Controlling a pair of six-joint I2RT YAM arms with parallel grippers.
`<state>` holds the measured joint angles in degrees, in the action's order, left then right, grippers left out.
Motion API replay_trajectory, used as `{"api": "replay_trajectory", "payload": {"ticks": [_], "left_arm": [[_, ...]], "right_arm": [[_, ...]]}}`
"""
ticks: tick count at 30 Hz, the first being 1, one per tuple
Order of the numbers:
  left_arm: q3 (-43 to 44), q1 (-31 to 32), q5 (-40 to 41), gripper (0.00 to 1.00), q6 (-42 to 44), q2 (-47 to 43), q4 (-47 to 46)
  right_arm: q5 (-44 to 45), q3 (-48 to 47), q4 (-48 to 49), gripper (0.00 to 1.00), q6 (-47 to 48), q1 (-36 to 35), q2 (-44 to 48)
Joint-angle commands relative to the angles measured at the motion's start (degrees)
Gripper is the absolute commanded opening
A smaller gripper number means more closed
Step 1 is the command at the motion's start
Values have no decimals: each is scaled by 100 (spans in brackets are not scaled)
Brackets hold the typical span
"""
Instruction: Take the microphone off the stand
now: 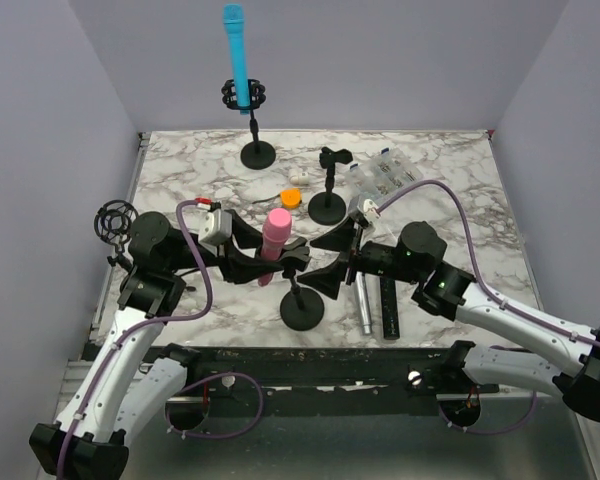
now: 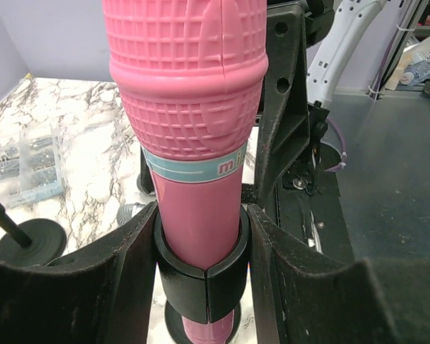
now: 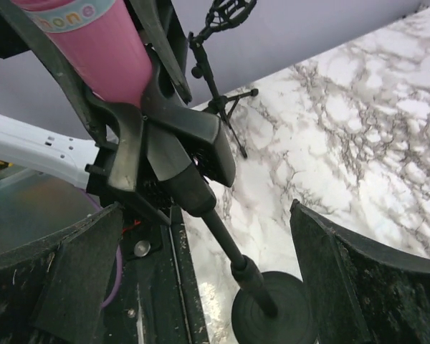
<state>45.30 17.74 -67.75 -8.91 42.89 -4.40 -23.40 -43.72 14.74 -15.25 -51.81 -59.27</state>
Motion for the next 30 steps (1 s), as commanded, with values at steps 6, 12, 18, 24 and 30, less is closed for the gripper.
{"api": "replay_trajectory", "payload": {"ticks": [6, 12, 18, 24, 30], "left_arm": [[17, 125, 410, 0, -474, 336, -968], [-14, 125, 523, 15, -895, 545, -1266], [-101, 125, 657, 52, -899, 441, -1305], [-267, 150, 639, 64, -929, 310, -1538], [-320, 217, 704, 68, -761, 196, -1455]], "right_arm": [[-152, 68, 479, 100, 358, -31, 285], [-114, 82, 493, 100, 366, -33, 370], [150, 107, 807, 100, 397, -23, 466], [190, -9, 812, 100, 651, -25, 236], [-216, 31, 907, 100, 918, 33, 171]]}}
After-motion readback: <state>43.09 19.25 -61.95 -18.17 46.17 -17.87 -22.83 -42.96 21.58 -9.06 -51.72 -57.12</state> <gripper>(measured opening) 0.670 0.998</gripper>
